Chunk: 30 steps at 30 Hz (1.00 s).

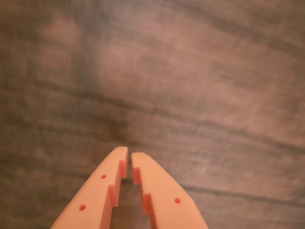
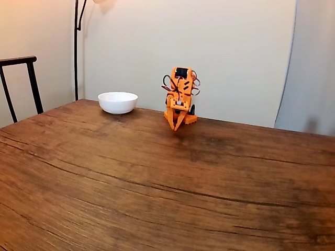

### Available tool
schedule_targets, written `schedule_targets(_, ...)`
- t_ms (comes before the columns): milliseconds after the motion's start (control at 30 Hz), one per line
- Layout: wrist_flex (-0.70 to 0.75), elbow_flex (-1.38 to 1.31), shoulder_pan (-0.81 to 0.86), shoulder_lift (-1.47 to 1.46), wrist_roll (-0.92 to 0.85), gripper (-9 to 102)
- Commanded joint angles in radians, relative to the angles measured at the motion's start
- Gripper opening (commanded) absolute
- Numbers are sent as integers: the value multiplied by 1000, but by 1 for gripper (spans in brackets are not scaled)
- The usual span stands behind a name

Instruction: Grasp the cube and drop it in the bowl

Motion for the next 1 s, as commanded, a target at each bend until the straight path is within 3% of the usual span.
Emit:
schedule_targets(0,52,-5,3,-5,-3,-1)
schedule_targets(967,55,-5,-2,-5,8,-1)
